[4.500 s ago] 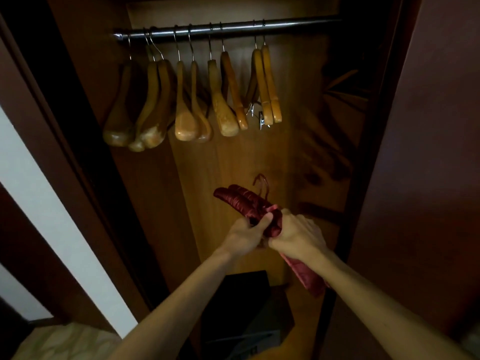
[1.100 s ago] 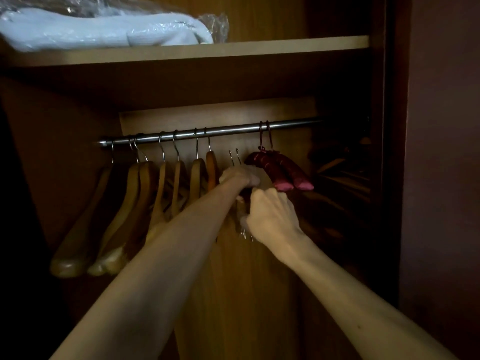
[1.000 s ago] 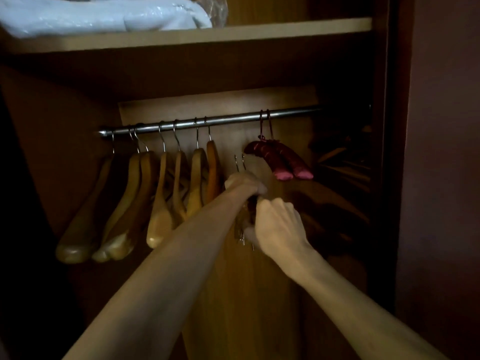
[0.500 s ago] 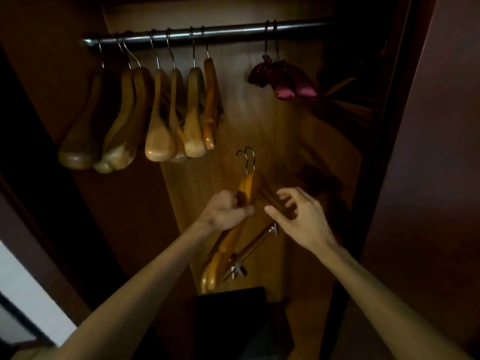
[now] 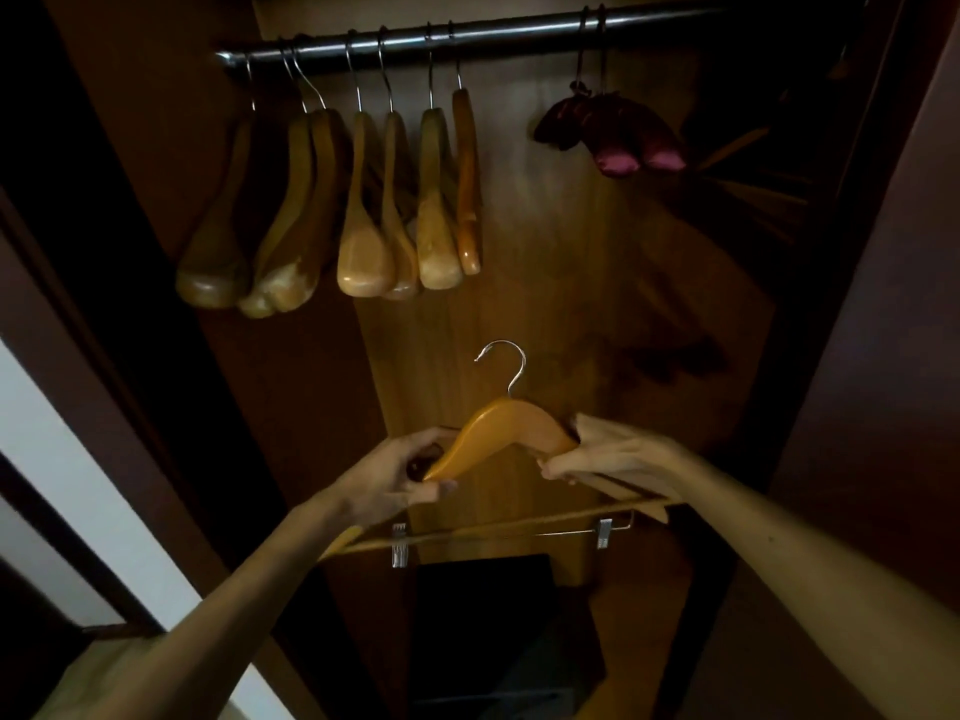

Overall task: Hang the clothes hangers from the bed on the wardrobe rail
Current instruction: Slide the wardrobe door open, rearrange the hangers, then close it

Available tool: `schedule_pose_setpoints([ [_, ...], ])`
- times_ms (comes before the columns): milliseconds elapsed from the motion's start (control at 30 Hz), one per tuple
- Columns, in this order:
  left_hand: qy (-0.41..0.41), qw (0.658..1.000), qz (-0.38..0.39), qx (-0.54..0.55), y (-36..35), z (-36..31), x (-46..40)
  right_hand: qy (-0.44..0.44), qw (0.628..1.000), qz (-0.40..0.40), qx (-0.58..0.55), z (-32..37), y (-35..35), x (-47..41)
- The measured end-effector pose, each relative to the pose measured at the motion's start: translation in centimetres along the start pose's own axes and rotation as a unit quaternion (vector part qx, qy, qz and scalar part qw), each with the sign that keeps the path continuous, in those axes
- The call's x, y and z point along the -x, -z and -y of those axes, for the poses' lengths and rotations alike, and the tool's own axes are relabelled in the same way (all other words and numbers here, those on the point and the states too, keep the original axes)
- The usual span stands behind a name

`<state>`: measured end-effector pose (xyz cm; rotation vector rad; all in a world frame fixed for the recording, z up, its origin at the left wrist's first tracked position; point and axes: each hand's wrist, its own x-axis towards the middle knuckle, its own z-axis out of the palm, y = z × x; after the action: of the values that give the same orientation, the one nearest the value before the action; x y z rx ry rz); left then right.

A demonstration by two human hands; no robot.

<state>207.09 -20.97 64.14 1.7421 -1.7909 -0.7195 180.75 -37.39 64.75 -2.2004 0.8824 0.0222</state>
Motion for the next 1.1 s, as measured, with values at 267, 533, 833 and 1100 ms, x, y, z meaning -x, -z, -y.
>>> schedule_pose_setpoints([
  [267,-0.004,0.924,-0.286,-0.255,-3.4,-0.9,0.0,0.013,0.981,0.015,-0.192,2.5,-2.4,2.9],
  [533,0.026,0.977,-0.126,0.173,-9.1,-9.7,-1.6,-0.034,0.972,-0.218,-0.079,5.5,-6.6,6.0],
  [833,-0.061,0.942,-0.180,0.275,-4.8,-15.1,-3.6,0.099,0.964,-0.189,-0.159,8.0,-0.3,11.0],
  [1100,-0.097,0.937,-0.237,0.237,4.9,-23.4,-6.3,0.164,0.924,-0.265,-0.221,14.5,9.8,10.0],
])
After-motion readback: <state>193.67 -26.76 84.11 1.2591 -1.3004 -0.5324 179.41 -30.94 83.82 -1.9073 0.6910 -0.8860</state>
